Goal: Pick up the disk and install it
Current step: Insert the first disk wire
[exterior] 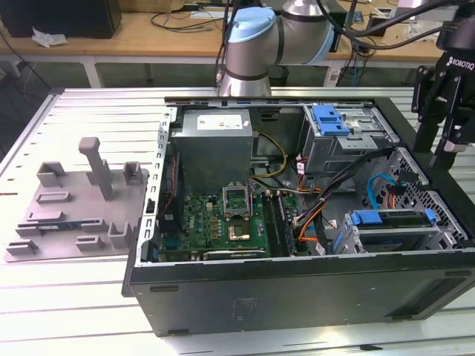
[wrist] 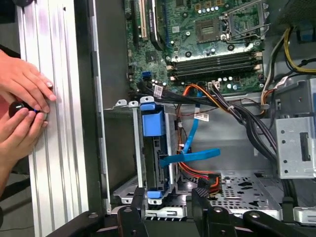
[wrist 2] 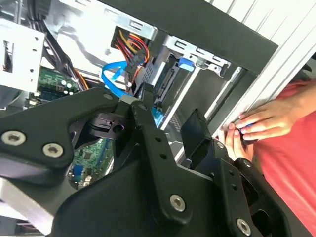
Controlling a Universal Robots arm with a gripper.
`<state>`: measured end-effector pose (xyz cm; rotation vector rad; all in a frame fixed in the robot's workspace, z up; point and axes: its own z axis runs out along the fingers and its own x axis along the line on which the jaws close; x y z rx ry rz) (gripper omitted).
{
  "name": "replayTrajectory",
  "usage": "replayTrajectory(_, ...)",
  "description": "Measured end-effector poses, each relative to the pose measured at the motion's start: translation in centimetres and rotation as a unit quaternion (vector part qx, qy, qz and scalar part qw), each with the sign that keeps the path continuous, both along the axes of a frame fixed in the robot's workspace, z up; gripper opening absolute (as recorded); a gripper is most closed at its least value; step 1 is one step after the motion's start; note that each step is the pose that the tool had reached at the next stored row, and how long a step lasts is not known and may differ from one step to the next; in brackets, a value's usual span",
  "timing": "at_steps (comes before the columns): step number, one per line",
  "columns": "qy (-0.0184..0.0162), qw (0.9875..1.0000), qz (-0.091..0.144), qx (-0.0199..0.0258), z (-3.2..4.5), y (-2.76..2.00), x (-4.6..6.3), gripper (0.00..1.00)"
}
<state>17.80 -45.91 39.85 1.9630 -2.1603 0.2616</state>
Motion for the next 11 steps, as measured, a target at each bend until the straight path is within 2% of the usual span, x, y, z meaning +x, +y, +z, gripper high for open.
replayTrajectory(2, 0.0, 1.0, -0.002, 0.0, -0.1, 0.32, 0.17, 0.51)
replayTrajectory(4, 0.0, 1.0, -0.007, -0.0001, -0.19, 0.35, 0.35, 0.51)
replayTrajectory(8, 0.0, 0.9995, -0.032, 0.0, -0.54, 0.35, 0.49, 0.51)
replayTrajectory(9, 0.0, 0.999, -0.044, 0.0, -0.73, 0.35, 0.52, 0.51)
replayTrajectory(11, 0.0, 0.9985, -0.055, -0.0006, -0.99, 0.36, 0.65, 0.51)
